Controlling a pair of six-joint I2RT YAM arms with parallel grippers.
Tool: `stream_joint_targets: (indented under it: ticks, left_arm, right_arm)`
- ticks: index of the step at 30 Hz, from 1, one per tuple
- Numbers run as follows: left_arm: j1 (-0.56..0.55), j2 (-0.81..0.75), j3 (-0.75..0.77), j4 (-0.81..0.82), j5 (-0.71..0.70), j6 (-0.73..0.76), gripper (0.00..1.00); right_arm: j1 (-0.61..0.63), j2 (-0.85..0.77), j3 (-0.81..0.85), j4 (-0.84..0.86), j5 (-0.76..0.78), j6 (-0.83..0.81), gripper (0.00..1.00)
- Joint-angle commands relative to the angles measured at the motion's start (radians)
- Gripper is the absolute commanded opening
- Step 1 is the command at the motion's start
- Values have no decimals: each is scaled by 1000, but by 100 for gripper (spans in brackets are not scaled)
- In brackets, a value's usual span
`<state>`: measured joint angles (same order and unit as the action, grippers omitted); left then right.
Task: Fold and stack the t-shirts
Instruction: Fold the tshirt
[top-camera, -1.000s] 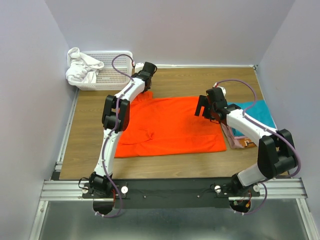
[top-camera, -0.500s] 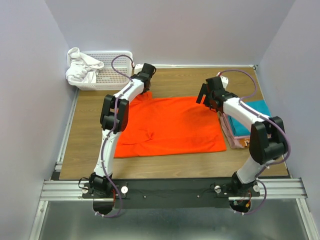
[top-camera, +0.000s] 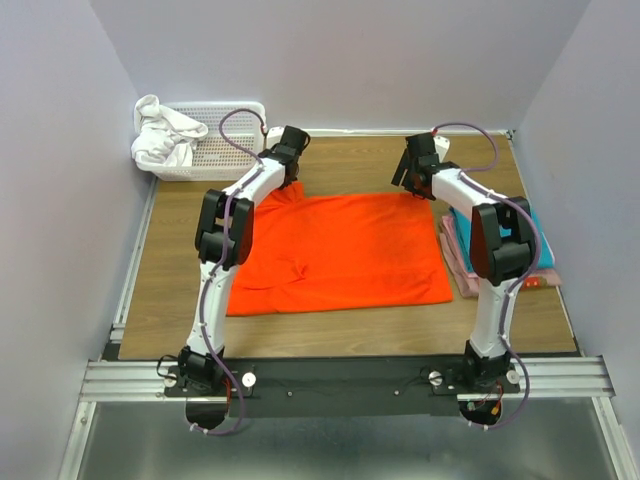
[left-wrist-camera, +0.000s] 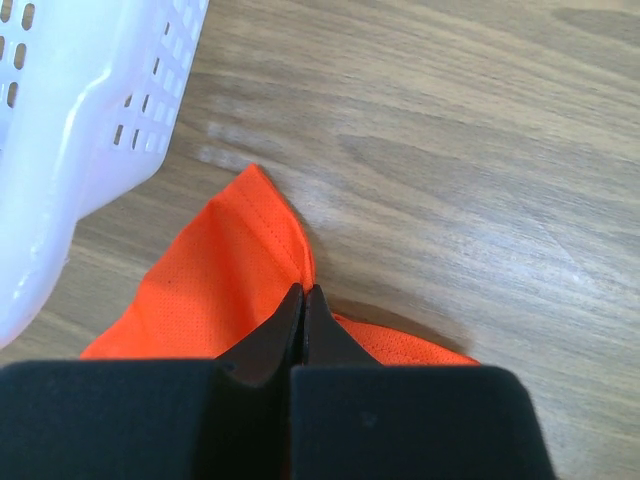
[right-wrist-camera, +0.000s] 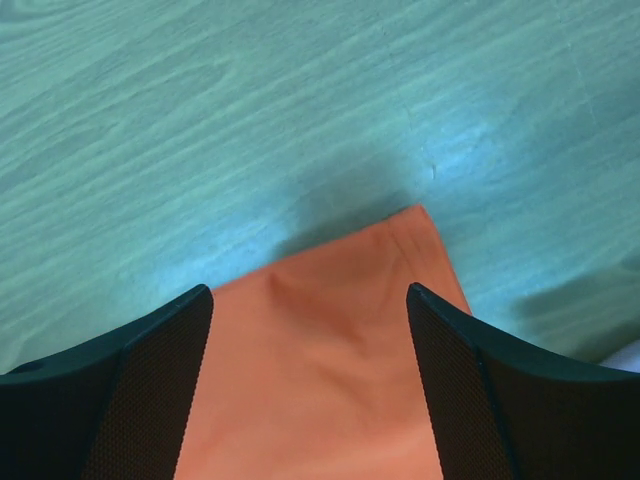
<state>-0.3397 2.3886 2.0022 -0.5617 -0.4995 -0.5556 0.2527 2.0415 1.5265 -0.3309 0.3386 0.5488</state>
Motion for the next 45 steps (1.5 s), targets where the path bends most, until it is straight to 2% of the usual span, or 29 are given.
stream_joint_targets:
  ticks: [1,7,15,18,19,24,29,31,41,45]
  left_arm:
    - [7,-77,-29,25,-7,11,0]
    - [7,-91,-39,25,7,16,0]
    - [7,-114,-69,25,-7,25,0]
    - [7,-117,-74,20,-7,20,0]
    - [7,-120,-75,20,-7,16,0]
    - [7,-128,-86,7,-28,-1,0]
    - [7,-134,-77,-24,-37,-26,0]
    - [7,-144,-83,-29,-37,-33,0]
    - [5,-259,-212,-12,-51,-75,0]
    - [4,-307,-273,-4,-51,-98,0]
  right_arm:
    - [-10,54,60,-3,63,10,83]
    - [-24,143,113,-2,63,17,72]
    - [-35,227,164,-2,65,54,65]
    - [-33,233,155,-3,56,57,56]
    - [-35,230,143,-2,57,63,50]
    - [-35,197,115,-2,48,57,35]
    - [-33,163,98,-2,47,40,8]
    - [-35,143,96,-2,42,28,0]
    - [-32,14,23,-2,28,-6,0]
    - [-32,-33,-14,0,-27,-15,1]
